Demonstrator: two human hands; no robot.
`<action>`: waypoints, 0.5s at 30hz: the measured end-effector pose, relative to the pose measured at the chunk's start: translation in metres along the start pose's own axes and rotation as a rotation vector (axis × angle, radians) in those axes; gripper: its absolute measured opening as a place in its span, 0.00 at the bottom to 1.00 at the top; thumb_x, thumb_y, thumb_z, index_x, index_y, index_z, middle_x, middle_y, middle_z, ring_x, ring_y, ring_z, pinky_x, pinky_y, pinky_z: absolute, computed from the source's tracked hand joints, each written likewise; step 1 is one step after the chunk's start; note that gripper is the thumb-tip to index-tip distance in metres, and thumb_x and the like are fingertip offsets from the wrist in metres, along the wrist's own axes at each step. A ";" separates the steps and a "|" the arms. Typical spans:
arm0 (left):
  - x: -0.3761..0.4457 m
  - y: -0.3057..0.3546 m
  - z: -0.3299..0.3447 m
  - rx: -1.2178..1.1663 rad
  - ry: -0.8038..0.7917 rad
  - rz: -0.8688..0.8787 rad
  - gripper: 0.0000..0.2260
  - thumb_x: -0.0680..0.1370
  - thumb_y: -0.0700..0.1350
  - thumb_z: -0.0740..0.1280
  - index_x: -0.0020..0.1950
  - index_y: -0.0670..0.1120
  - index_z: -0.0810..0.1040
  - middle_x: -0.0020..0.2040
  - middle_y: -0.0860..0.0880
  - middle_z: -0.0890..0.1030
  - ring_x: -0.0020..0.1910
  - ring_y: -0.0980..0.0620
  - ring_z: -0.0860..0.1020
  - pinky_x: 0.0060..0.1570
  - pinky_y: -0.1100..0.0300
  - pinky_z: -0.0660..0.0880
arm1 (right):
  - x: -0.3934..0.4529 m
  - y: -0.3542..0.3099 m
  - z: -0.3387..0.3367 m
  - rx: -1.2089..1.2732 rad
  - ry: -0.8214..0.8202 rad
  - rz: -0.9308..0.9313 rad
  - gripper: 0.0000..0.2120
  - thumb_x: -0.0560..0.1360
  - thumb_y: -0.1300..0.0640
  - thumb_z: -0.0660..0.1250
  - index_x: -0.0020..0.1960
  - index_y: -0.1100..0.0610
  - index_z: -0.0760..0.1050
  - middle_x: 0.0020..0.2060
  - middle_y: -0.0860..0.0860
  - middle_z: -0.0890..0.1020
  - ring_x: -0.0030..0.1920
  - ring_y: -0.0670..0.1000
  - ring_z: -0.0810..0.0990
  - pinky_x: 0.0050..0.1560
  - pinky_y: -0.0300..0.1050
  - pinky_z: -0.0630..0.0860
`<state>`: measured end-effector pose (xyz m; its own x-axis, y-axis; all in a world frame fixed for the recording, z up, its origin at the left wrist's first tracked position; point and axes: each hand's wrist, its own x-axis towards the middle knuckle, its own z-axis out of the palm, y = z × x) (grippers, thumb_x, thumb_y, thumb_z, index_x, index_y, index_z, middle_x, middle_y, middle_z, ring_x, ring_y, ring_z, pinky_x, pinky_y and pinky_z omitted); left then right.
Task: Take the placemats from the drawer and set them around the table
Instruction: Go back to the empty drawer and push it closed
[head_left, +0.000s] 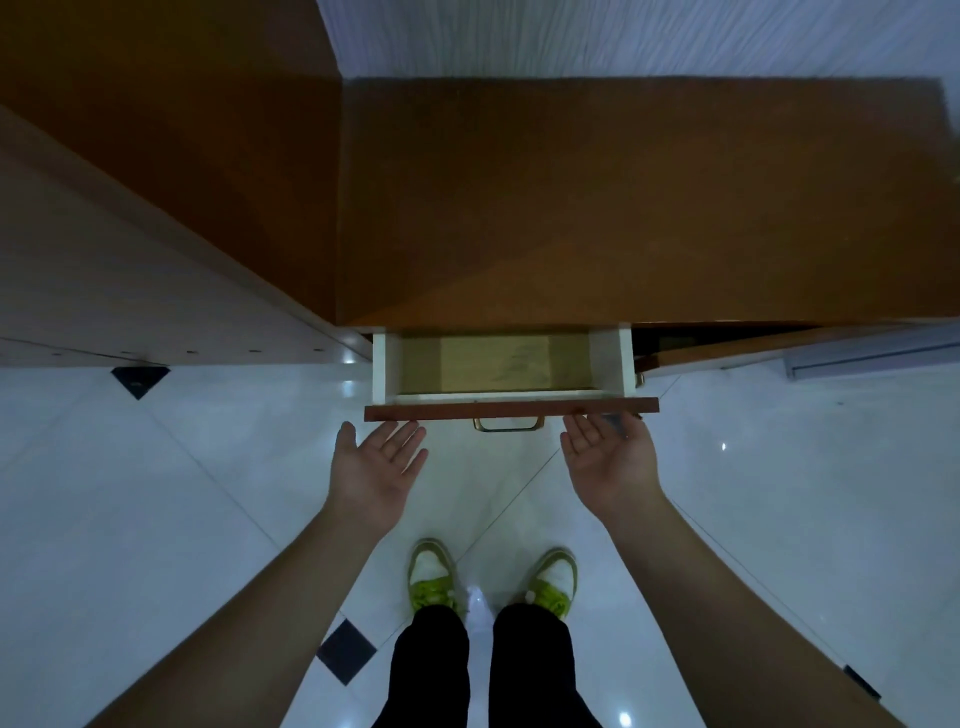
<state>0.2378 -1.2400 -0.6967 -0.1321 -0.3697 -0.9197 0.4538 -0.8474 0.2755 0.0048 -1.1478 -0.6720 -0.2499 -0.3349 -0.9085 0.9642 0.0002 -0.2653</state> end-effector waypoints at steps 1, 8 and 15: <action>0.003 0.004 0.004 0.003 -0.009 0.007 0.30 0.84 0.60 0.48 0.77 0.40 0.63 0.72 0.39 0.71 0.73 0.41 0.69 0.74 0.45 0.62 | 0.003 -0.002 0.004 -0.006 -0.015 -0.005 0.27 0.83 0.49 0.53 0.77 0.63 0.58 0.73 0.58 0.69 0.74 0.54 0.66 0.78 0.51 0.54; 0.020 0.027 0.043 -0.005 -0.083 0.046 0.31 0.84 0.62 0.45 0.80 0.44 0.59 0.76 0.42 0.67 0.76 0.43 0.65 0.75 0.45 0.58 | 0.027 -0.017 0.038 0.035 -0.062 -0.047 0.29 0.83 0.47 0.53 0.78 0.63 0.55 0.74 0.58 0.67 0.75 0.55 0.64 0.78 0.50 0.55; 0.033 0.035 0.064 -0.008 -0.121 0.085 0.29 0.84 0.62 0.44 0.80 0.47 0.58 0.76 0.43 0.68 0.75 0.44 0.66 0.75 0.45 0.59 | 0.040 -0.022 0.059 0.027 -0.083 -0.097 0.30 0.84 0.46 0.49 0.79 0.63 0.50 0.77 0.59 0.60 0.77 0.56 0.61 0.78 0.51 0.55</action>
<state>0.1932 -1.3062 -0.7000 -0.1975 -0.4839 -0.8525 0.4746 -0.8081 0.3488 -0.0212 -1.2166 -0.6831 -0.3351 -0.4089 -0.8488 0.9381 -0.0612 -0.3409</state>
